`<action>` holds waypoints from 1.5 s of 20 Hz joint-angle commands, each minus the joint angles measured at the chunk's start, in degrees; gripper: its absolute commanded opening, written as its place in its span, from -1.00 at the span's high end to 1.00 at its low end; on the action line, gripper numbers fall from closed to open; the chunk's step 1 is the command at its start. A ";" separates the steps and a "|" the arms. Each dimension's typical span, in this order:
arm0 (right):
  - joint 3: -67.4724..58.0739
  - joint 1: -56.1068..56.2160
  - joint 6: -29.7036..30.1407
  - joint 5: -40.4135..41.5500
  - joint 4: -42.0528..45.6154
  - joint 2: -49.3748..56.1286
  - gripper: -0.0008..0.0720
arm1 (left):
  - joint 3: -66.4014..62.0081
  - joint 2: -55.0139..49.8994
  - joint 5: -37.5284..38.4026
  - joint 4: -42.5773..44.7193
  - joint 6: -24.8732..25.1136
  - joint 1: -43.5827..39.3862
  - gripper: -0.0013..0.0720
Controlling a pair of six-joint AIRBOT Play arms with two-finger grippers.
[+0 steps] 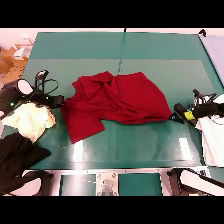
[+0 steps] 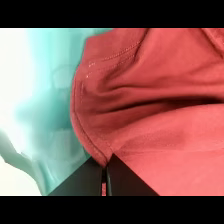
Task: Fold the shirts.
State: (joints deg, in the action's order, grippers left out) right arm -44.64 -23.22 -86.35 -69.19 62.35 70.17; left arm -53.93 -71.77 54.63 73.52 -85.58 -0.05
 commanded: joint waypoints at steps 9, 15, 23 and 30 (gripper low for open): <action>-2.58 -7.15 4.61 -2.01 4.52 0.48 -0.44 | -0.11 0.09 -0.11 0.96 6.62 1.46 0.90; -2.47 -4.15 12.31 -2.03 -6.91 13.16 -0.44 | -0.11 0.09 0.15 0.87 7.13 1.46 0.90; -4.50 3.52 14.67 -6.32 -10.23 15.41 0.94 | -5.49 0.26 5.62 0.85 7.19 1.46 0.90; -29.64 1.46 11.13 -16.35 -19.82 -0.17 0.94 | -37.92 6.01 13.99 -4.90 7.02 1.46 0.90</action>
State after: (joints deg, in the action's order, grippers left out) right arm -63.35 -20.80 -72.77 -81.76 47.57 76.25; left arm -79.18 -68.20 65.80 71.92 -78.50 1.39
